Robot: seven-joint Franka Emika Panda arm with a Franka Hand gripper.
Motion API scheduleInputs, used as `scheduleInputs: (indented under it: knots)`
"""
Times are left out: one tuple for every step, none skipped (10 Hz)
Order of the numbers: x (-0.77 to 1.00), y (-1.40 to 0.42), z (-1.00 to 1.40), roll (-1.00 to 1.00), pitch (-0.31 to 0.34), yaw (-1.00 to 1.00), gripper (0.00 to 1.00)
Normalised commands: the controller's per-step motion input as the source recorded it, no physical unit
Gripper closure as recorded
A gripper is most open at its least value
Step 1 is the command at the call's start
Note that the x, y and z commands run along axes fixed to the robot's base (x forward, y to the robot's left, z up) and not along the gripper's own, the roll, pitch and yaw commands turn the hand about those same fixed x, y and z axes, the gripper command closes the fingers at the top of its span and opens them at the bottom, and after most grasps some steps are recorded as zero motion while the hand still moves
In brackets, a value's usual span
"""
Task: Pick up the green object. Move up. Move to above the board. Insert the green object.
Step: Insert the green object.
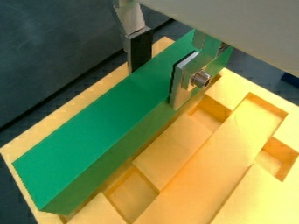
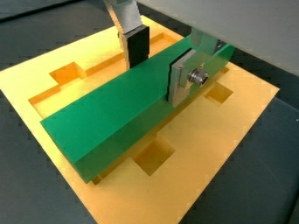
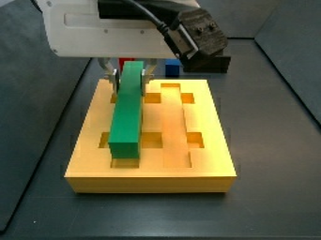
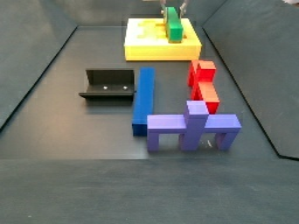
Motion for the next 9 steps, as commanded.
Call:
scheduleInputs:
  knots:
    - [0.0, -0.07, -0.35, 0.0, -0.03, 0.0, 1.0]
    - [0.0, -0.09, -0.34, 0.0, -0.024, 0.0, 1.0]
    - [0.0, -0.08, -0.31, 0.05, 0.0, 0.0, 1.0]
    - [0.0, -0.11, -0.3, 0.07, 0.0, 0.0, 1.0]
    - [0.0, -0.13, -0.27, 0.0, -0.003, 0.0, 1.0]
    - [0.05, -0.13, -0.26, 0.0, -0.016, 0.0, 1.0]
    - [0.0, -0.05, -0.25, 0.0, -0.024, 0.0, 1.0]
    - [0.0, 0.0, -0.14, 0.02, 0.0, 0.0, 1.0]
    - [0.0, 0.0, 0.0, 0.0, 0.0, 0.0, 1.0]
